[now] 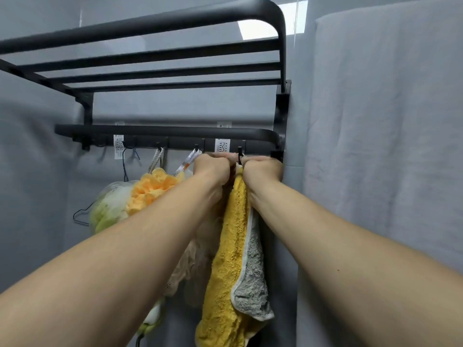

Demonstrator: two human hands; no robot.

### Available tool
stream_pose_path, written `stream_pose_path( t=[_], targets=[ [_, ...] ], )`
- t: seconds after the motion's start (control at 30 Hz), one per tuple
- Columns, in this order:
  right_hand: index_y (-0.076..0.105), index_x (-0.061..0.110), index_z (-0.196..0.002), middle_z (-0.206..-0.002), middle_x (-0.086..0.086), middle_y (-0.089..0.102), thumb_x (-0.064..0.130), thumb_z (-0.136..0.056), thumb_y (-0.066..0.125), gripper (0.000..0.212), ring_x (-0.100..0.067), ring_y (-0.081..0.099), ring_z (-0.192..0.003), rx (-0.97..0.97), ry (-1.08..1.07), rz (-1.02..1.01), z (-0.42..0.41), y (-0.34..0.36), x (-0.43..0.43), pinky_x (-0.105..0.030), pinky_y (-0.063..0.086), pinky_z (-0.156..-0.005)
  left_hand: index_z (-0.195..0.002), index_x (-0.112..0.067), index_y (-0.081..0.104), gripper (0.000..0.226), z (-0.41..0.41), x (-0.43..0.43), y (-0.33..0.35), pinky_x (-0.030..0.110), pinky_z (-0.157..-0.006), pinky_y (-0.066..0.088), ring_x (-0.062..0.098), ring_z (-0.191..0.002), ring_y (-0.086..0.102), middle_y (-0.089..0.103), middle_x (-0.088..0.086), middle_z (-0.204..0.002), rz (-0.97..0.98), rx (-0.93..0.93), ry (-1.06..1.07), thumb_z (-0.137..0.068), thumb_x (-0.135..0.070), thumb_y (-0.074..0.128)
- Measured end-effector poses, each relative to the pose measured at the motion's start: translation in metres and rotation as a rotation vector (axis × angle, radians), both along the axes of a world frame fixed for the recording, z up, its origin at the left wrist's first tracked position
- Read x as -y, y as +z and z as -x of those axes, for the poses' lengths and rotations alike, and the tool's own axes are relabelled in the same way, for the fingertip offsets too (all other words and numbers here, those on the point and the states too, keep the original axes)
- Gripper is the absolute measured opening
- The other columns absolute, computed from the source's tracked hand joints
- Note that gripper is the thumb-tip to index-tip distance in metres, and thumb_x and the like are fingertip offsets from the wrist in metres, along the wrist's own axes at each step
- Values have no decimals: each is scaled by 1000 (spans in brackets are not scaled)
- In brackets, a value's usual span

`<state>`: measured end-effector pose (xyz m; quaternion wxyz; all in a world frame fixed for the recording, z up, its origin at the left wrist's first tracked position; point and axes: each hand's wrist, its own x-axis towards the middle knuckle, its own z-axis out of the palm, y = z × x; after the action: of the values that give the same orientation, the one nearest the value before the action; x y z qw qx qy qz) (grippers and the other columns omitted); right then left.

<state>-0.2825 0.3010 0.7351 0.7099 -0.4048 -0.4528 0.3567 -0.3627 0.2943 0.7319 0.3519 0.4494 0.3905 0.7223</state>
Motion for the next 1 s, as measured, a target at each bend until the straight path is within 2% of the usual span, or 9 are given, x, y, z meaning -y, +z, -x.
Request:
stream_pose_path(
  t=[0.07,0.13,0.23,0.3,0.43,0.57,0.73,0.87,1.0],
  targets=[
    [78,10,-86,-92,-12,76,-4,-82,64,20,-29,73,-83,115,-24,11,-4,-5,2,-42,64,-79,-86,-15,74,11,3,-2,-7,24,-48,51,25,-72,69,76,13,-91,22,-66,14,-94,-10,68],
    [76,17,-89,-96,-6,75,4,-86,64,17,-27,71,-92,272,-78,-23,-7,-11,5,-41,62,-85,-85,-18,74,15,4,-1,-11,32,-62,59,29,-87,74,77,12,-94,15,-157,60,-95,-11,66],
    [59,20,-130,-129,-5,63,16,-97,59,33,-25,62,-117,490,-44,-70,-13,-24,27,-31,52,-91,-99,-19,72,10,-4,23,-21,30,-88,60,22,-100,72,73,1,-97,-109,-287,184,-96,-14,65],
    [44,20,-145,-143,-5,54,14,-99,55,48,-23,54,-129,633,-23,-145,-24,-46,55,-26,45,-94,-109,-20,71,15,-10,56,-41,14,-81,56,9,-97,69,69,-10,-95,-231,-322,260,-97,-18,64],
    [53,13,-135,-132,-9,57,6,-94,59,42,-16,59,-118,656,326,-209,-78,-135,135,-46,51,-105,-91,-17,67,15,-22,123,-135,22,-60,54,9,-65,63,65,-3,-75,-366,-265,21,-99,-12,56],
    [66,17,-113,-124,-20,66,12,-89,64,24,-21,69,-107,546,693,198,-170,-236,209,-45,60,-93,-76,-21,70,29,-53,159,-268,18,-54,50,9,-55,58,67,-3,-62,-76,-370,-289,-99,-11,56],
    [71,21,-101,-109,-11,76,17,-93,67,9,-24,72,-101,522,519,699,-267,-384,260,-41,61,-89,-79,-19,70,18,-133,206,-419,26,-64,54,13,-64,65,71,-2,-73,304,-566,-519,-86,-34,65],
    [63,38,-89,-86,15,66,32,-98,59,11,7,64,-84,761,443,840,-324,-517,309,-16,48,-75,-84,-27,70,15,-203,246,-516,18,-69,49,5,-79,65,71,-6,-89,513,-711,-711,-96,-22,63],
    [62,25,-127,-119,7,65,29,-97,61,30,-3,61,-106,869,399,1007,-372,-624,347,-23,45,-89,-96,-30,68,7,-259,271,-593,17,-83,52,3,-102,65,68,-7,-109,652,-795,-761,-98,-31,61]
  ],
)
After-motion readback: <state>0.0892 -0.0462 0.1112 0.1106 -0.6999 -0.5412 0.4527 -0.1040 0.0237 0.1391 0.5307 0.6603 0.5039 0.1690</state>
